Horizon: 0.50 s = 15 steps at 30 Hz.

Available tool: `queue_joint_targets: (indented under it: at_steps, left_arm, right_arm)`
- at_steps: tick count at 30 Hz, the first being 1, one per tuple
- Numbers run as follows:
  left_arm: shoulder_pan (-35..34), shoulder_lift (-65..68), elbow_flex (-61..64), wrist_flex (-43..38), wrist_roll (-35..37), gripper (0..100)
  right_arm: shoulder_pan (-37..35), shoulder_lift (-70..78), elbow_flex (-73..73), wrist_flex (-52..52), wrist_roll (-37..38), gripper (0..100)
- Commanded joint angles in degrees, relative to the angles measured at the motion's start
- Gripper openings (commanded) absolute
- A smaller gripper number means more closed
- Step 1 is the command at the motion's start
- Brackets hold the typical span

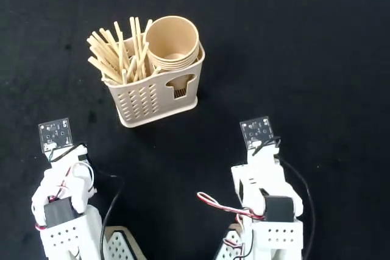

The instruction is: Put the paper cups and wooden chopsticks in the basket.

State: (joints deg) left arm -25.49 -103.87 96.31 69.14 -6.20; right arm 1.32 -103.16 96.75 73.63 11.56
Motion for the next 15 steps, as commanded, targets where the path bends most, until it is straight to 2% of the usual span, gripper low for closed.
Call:
queue_joint_targets:
  at_steps: [1,15]
  left_arm:
    - [-0.5,-0.6,1.0,0.2,-0.4,4]
    - [-0.7,-0.6,1.0,0.2,-0.4,4]
  right_arm:
    - [0.8,-3.9,-0.2,0.3,0.4,1.4]
    - [0.8,-3.9,-0.2,0.3,0.4,1.4]
